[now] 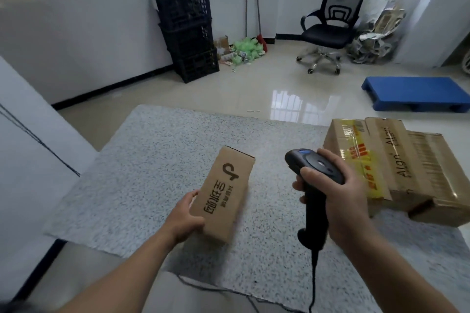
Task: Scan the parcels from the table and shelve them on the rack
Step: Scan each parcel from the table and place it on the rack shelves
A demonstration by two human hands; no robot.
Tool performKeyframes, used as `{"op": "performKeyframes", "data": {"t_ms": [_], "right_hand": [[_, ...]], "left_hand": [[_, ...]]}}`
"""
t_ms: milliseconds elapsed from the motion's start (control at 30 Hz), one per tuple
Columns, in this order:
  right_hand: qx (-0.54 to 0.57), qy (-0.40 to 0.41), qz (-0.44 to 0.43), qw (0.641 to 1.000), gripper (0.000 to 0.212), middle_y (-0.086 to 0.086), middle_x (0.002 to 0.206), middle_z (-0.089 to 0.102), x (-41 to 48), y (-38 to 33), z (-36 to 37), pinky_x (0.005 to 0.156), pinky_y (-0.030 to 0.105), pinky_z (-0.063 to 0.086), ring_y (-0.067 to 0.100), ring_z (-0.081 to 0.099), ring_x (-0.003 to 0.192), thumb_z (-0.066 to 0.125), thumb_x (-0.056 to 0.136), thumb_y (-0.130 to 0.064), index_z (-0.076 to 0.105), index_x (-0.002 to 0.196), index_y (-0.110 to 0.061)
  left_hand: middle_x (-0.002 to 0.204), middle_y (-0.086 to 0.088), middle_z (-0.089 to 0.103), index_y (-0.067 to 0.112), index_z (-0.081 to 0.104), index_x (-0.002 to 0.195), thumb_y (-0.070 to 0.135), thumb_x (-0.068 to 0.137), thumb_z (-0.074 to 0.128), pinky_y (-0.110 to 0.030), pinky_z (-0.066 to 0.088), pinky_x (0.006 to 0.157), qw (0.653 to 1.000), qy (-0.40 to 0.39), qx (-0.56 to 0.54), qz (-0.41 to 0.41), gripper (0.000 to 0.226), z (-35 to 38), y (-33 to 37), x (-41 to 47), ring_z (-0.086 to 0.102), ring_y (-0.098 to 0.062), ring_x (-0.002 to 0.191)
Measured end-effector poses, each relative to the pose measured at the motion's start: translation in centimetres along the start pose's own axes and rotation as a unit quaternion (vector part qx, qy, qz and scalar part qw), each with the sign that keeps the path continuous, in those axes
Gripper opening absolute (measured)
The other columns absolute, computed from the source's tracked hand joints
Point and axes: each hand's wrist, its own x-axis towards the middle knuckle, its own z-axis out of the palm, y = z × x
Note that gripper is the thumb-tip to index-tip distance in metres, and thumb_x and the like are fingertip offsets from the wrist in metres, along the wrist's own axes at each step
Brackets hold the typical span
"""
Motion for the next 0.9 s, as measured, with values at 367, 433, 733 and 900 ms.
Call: {"op": "performKeyframes", "data": {"t_ms": [367, 433, 733, 900], "right_hand": [[0.012, -0.008, -0.005, 1.0, 0.054, 0.012, 0.102, 0.074, -1.6, 0.7, 3.7, 0.063, 0.041, 0.055, 0.038, 0.073, 0.08, 0.075, 0.084, -0.002, 0.059, 0.131, -0.021], [0.01, -0.007, -0.004, 1.0, 0.055, 0.012, 0.104, 0.074, -1.4, 0.7, 3.4, 0.063, 0.041, 0.055, 0.039, 0.074, 0.082, 0.076, 0.083, -0.004, 0.059, 0.133, -0.021], [0.004, -0.018, -0.004, 1.0, 0.056, 0.012, 0.104, 0.073, 0.2, 0.2, 3.3, 0.066, 0.043, 0.056, 0.036, 0.074, 0.08, 0.078, 0.082, -0.003, 0.06, 0.131, -0.022], [-0.007, -0.033, 0.002, 0.999, 0.054, 0.012, 0.102, 0.074, 0.6, 0.5, 4.2, 0.064, 0.043, 0.055, 0.036, 0.074, 0.077, 0.077, 0.082, -0.001, 0.061, 0.129, -0.023]], "left_hand": [[0.156, -0.017, 0.019, 0.02, 0.02, 0.15, 0.078, 0.061, 0.076, -0.053, 0.044, 0.106, 0.919, 0.077, 0.381, -0.067, 0.12, 2.8, 4.4, -1.1, 0.035, -0.035, 0.138], [0.144, -0.015, 0.031, 0.019, 0.021, 0.146, 0.07, 0.066, 0.077, -0.049, 0.047, 0.103, 0.912, 0.092, 0.394, -0.072, 0.11, 3.1, 4.8, -1.2, 0.042, -0.032, 0.128], [0.124, -0.011, 0.06, 0.016, 0.045, 0.134, 0.017, 0.074, 0.081, -0.031, 0.059, 0.061, 0.993, -0.036, 0.026, -0.11, 0.07, -5.1, 2.0, -1.5, 0.062, -0.015, 0.083], [0.117, -0.002, 0.058, 0.019, 0.04, 0.143, 0.027, 0.068, 0.075, -0.039, 0.056, 0.086, 0.982, 0.06, 0.146, -0.105, 0.082, -5.7, 0.7, -0.8, 0.062, -0.021, 0.097]]}}
